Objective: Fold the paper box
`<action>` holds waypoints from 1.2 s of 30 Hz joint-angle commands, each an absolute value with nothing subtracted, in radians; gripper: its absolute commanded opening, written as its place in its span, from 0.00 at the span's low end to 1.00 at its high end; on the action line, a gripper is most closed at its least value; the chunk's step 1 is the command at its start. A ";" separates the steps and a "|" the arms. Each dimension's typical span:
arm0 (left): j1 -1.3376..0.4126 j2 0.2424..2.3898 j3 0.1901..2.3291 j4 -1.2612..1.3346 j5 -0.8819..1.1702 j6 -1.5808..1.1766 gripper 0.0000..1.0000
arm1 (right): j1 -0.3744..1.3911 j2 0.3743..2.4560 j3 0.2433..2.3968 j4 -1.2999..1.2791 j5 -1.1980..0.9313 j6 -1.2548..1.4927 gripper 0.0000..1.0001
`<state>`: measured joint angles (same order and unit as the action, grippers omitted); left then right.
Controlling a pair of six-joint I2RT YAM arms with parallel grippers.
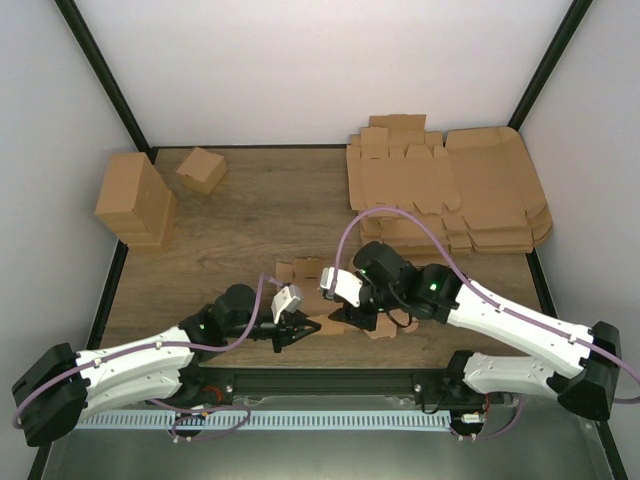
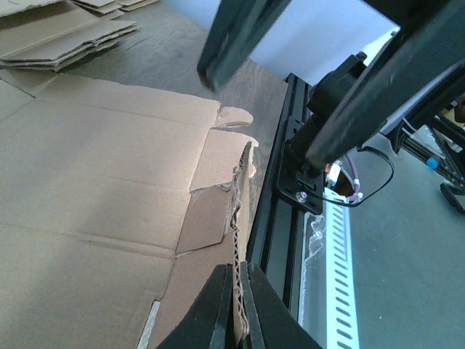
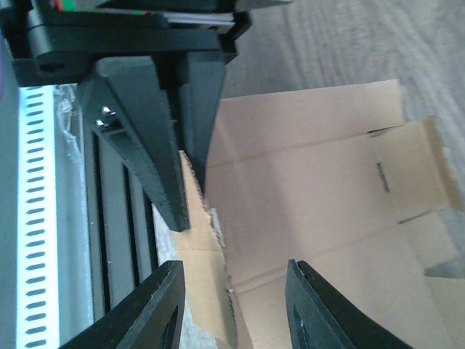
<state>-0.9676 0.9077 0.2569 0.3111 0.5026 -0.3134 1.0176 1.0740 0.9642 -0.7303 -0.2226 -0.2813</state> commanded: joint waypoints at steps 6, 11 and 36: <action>-0.971 0.900 0.275 0.319 0.522 -0.303 0.04 | 1.018 1.161 1.000 -0.764 -0.291 -0.307 0.34; -0.970 0.906 0.275 0.322 0.523 -0.302 0.04 | 1.018 1.186 0.998 -0.746 -0.296 -0.304 0.33; -0.970 0.981 0.291 0.306 0.528 -0.281 0.04 | 1.018 1.132 1.006 -0.757 -0.287 -0.303 0.12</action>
<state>-0.9676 0.9855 0.2775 0.3042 0.5098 -0.3038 1.0176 1.1515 0.9661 -0.7589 -0.2680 -0.2981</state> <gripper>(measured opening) 0.039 0.116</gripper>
